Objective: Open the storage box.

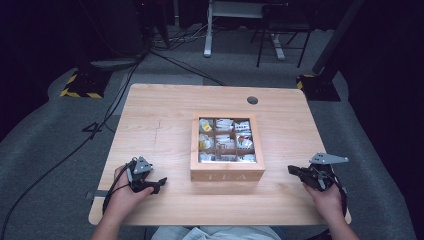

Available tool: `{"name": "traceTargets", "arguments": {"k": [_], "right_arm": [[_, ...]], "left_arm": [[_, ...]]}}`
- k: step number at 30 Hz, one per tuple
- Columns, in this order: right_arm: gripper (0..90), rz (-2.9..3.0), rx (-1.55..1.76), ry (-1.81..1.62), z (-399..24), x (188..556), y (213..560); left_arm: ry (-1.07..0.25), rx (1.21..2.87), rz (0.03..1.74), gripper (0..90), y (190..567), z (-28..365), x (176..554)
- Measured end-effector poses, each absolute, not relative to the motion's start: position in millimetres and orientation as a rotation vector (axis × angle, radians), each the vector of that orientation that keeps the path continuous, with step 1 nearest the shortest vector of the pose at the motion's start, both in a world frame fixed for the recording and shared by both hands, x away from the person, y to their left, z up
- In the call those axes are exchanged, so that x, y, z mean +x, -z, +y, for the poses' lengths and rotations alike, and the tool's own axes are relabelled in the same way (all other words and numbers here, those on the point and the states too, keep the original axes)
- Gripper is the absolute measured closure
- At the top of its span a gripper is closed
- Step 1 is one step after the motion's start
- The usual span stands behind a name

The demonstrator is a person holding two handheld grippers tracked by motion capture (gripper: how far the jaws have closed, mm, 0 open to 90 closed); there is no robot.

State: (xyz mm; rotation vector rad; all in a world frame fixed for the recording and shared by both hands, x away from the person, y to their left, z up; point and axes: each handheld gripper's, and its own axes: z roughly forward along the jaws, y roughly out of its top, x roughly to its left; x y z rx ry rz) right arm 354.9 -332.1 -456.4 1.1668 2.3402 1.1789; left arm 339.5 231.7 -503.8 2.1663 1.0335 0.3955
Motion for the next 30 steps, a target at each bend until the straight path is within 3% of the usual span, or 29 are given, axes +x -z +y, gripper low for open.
{"name": "traceTargets", "arguments": {"k": [16,30], "right_arm": [[90.0,2.472,0.984,-1.251,-277.0,337.3,430.8],[90.0,2.523,1.011,-1.239,-266.9,342.3,439.8]], "left_arm": [[-0.396,2.167,1.034,22.6,503.8,231.6,339.4],[-0.396,2.168,1.034,22.6,503.7,231.6,339.4]]}}
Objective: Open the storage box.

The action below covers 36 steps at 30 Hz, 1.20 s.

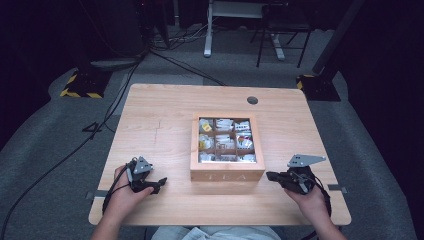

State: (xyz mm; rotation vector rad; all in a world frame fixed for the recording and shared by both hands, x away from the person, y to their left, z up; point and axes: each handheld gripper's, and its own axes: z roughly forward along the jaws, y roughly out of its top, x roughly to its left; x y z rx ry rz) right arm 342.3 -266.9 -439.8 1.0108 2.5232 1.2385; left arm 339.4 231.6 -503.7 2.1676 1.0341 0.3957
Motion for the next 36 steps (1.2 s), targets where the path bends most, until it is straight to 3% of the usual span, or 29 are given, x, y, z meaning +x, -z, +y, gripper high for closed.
{"name": "traceTargets", "arguments": {"k": [36], "right_arm": [[90.0,2.495,1.063,-1.327,-265.2,350.0,440.2]], "left_arm": [[-0.396,2.17,1.035,22.7,503.5,231.6,339.4]]}}
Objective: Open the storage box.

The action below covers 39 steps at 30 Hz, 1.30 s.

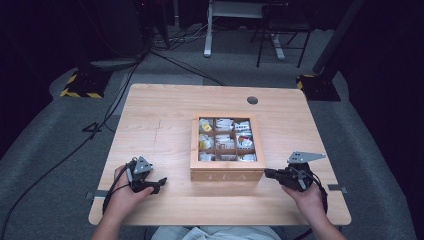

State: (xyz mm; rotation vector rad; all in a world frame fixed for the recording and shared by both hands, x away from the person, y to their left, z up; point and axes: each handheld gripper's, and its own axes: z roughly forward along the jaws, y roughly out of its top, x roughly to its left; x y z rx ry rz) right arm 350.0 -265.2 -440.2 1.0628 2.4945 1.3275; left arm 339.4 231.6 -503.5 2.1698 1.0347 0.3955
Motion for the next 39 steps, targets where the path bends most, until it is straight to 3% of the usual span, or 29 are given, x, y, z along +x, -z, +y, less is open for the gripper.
{"name": "traceTargets", "arguments": {"k": [39], "right_arm": [[90.0,2.4,0.992,-1.373,-260.4,358.7,389.0]], "left_arm": [[-0.4,2.17,1.033,22.5,503.5,229.6,343.7]]}}
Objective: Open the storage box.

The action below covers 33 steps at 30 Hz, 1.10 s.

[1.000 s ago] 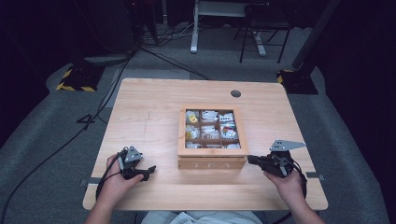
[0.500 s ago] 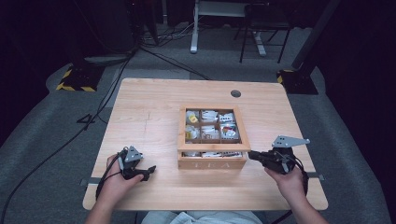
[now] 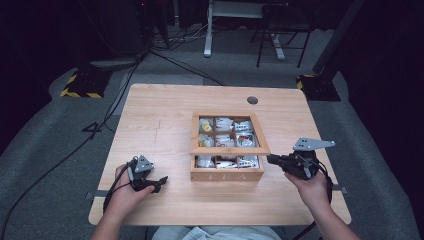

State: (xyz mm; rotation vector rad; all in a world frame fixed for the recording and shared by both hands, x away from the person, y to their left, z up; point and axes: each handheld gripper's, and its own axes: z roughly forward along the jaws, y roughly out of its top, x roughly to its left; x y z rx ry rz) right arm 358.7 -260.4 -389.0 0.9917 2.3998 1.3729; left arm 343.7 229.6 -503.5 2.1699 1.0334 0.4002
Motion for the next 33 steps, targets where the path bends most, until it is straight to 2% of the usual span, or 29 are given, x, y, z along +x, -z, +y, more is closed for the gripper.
{"name": "traceTargets", "arguments": {"k": [33], "right_arm": [[90.0,2.229,0.985,-1.473,-253.4,381.1,353.0]], "left_arm": [[-0.393,2.166,1.032,22.5,503.6,224.3,352.3]]}}
